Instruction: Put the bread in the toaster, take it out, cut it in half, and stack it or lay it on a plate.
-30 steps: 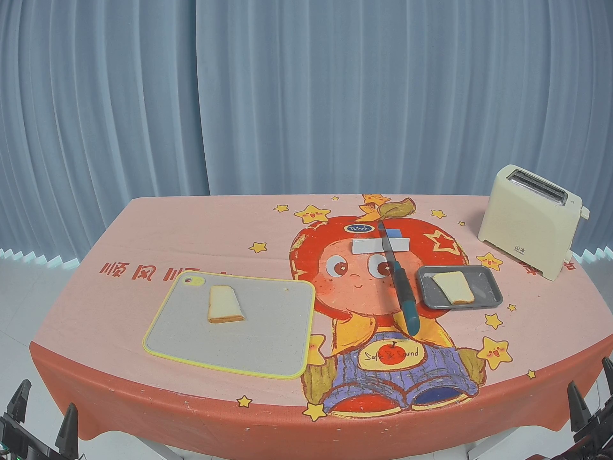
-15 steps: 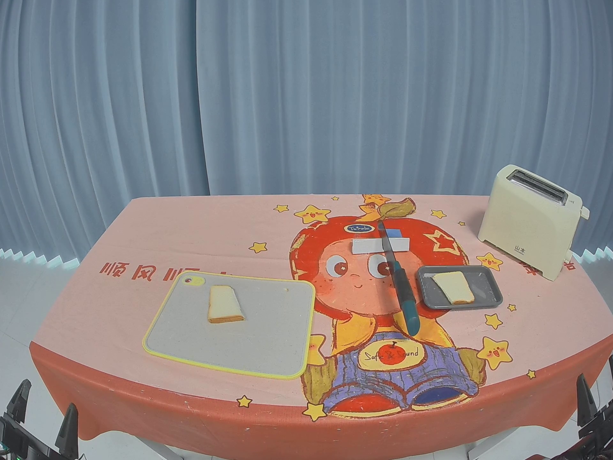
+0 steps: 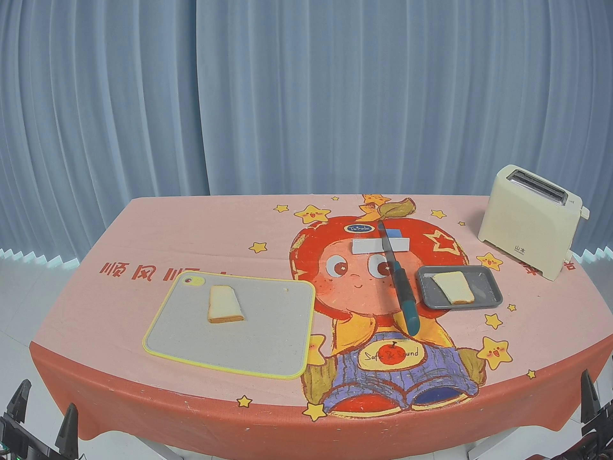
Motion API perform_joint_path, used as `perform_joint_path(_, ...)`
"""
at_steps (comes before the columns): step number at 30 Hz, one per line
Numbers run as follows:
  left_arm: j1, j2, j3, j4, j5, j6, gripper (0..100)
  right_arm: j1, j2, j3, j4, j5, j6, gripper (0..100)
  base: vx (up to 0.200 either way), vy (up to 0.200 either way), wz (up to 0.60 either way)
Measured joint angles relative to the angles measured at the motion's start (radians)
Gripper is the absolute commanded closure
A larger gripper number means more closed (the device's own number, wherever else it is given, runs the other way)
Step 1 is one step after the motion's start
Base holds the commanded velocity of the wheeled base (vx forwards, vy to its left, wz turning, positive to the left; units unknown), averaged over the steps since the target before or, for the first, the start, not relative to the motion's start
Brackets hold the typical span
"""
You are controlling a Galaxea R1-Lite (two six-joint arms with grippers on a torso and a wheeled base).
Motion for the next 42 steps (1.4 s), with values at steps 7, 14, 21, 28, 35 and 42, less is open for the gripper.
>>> perform_joint_path(7,0.000,0.000,0.000,0.000,0.000,0.000,0,0.000,0.000,0.000,0.001,0.036,-0.050,0,0.000,0.000,0.00)
perform_joint_path(14,0.000,0.000,0.000,0.000,0.000,0.001,0,0.002,0.000,0.000,0.002,0.050,-0.047,0,0.000,0.000,0.00)
perform_joint_path(21,0.000,0.000,0.000,0.000,-0.006,0.001,0,0.002,0.000,0.000,0.002,0.050,-0.047,0,0.000,0.000,0.00)
perform_joint_path(28,0.000,0.000,0.000,-0.001,-0.003,-0.007,0,0.002,0.000,0.000,0.002,0.050,-0.046,0,0.000,0.000,0.00)
perform_joint_path(35,0.000,0.000,0.000,-0.003,-0.001,-0.008,0,0.002,0.000,0.000,0.002,0.050,-0.046,0,0.000,0.000,0.00)
perform_joint_path(42,0.000,0.000,0.000,-0.035,0.006,-0.009,0,0.002,0.000,0.000,0.002,0.050,-0.046,0,0.000,0.000,0.00)
